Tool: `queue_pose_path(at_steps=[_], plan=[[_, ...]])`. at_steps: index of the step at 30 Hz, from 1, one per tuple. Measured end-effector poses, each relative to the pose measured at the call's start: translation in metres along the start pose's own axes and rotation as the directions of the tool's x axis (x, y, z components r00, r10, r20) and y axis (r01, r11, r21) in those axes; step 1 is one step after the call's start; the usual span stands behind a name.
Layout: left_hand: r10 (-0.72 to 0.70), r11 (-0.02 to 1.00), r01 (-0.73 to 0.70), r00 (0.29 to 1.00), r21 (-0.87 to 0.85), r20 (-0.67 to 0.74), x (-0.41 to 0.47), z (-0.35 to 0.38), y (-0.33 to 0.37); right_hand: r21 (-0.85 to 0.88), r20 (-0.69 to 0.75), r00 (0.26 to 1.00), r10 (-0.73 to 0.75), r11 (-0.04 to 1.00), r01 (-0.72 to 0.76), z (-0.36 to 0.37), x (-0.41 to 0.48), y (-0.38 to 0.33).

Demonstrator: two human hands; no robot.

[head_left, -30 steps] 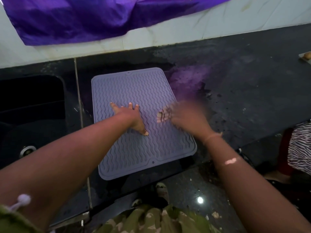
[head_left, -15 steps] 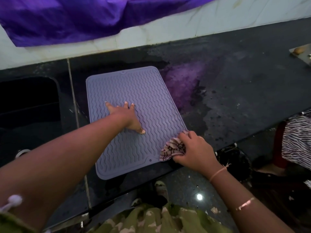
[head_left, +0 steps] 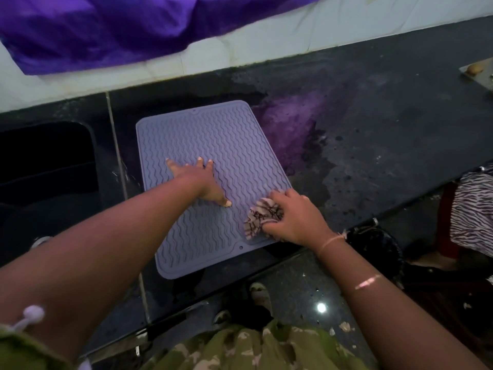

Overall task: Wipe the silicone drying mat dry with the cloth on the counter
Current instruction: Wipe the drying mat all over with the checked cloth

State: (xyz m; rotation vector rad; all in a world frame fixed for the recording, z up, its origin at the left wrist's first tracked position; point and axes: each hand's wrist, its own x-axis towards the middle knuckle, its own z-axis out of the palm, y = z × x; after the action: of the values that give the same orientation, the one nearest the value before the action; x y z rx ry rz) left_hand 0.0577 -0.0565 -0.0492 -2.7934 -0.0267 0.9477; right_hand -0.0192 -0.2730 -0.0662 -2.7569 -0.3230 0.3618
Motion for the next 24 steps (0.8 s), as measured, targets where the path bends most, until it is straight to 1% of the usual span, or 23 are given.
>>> queue_pose_path(at_steps=[2, 4, 5, 6, 7, 8, 10, 12, 16, 17, 20, 21, 24], plan=[[0.007, 1.0, -0.007, 1.0, -0.007, -0.001, 0.001, 0.001, -0.001, 0.021, 0.019, 1.0, -0.007, 1.0, 0.007, 0.003, -0.017, 0.008], [0.007, 1.0, -0.008, 1.0, -0.022, -0.01, 0.003, 0.003, -0.002, 0.048, 0.091, 0.996, -0.004, 0.999, -0.001, 0.003, -0.025, 0.012], [0.008, 1.0, -0.008, 1.0, -0.029, -0.02, 0.004, 0.005, -0.003, 0.098, 0.132, 0.991, 0.003, 0.995, -0.016, -0.002, -0.024, 0.014], [0.011, 0.999, -0.012, 0.999, -0.035, -0.031, 0.004, 0.007, -0.003, 0.182, 0.161, 0.987, 0.009, 0.983, -0.039, -0.008, -0.019, 0.013], [0.017, 0.999, -0.018, 0.999, -0.043, -0.04, 0.004, 0.01, -0.004, 0.272, 0.162, 0.987, 0.019, 0.96, -0.063, -0.014, -0.011, 0.012], [0.022, 0.998, -0.025, 0.999, -0.057, -0.046, 0.005, 0.012, -0.006, 0.343, 0.132, 0.991, 0.032, 0.936, -0.076, -0.018, -0.001, 0.011], [0.026, 0.996, -0.03, 0.999, -0.086, -0.045, 0.006, 0.016, -0.008, 0.427, 0.028, 0.998, 0.065, 0.901, -0.07, -0.022, 0.019, 0.009], [0.025, 0.996, -0.027, 0.999, -0.089, -0.034, 0.007, 0.017, -0.008, 0.382, -0.031, 0.997, 0.072, 0.922, -0.055, -0.021, 0.033, 0.007], [0.019, 0.996, -0.021, 0.999, -0.084, -0.026, 0.007, 0.018, -0.009, 0.174, 0.082, 0.995, 0.059, 0.982, -0.072, -0.017, 0.033, 0.009], [0.022, 0.996, -0.024, 0.999, -0.084, -0.03, 0.006, 0.018, -0.009, 0.161, 0.1, 0.993, 0.069, 0.983, -0.084, -0.018, 0.026, 0.011], [0.033, 0.996, -0.038, 0.998, -0.078, -0.055, 0.004, 0.02, -0.011, 0.219, 0.112, 0.988, 0.105, 0.967, -0.128, -0.017, 0.0, 0.021], [0.034, 0.997, -0.039, 0.998, -0.072, -0.061, 0.004, 0.02, -0.011, 0.214, 0.114, 0.988, 0.108, 0.968, -0.131, -0.016, -0.009, 0.023], [0.029, 0.998, -0.032, 0.998, -0.047, -0.059, 0.003, 0.021, -0.011, 0.112, 0.072, 0.991, 0.115, 0.986, -0.123, -0.007, -0.031, 0.019]])
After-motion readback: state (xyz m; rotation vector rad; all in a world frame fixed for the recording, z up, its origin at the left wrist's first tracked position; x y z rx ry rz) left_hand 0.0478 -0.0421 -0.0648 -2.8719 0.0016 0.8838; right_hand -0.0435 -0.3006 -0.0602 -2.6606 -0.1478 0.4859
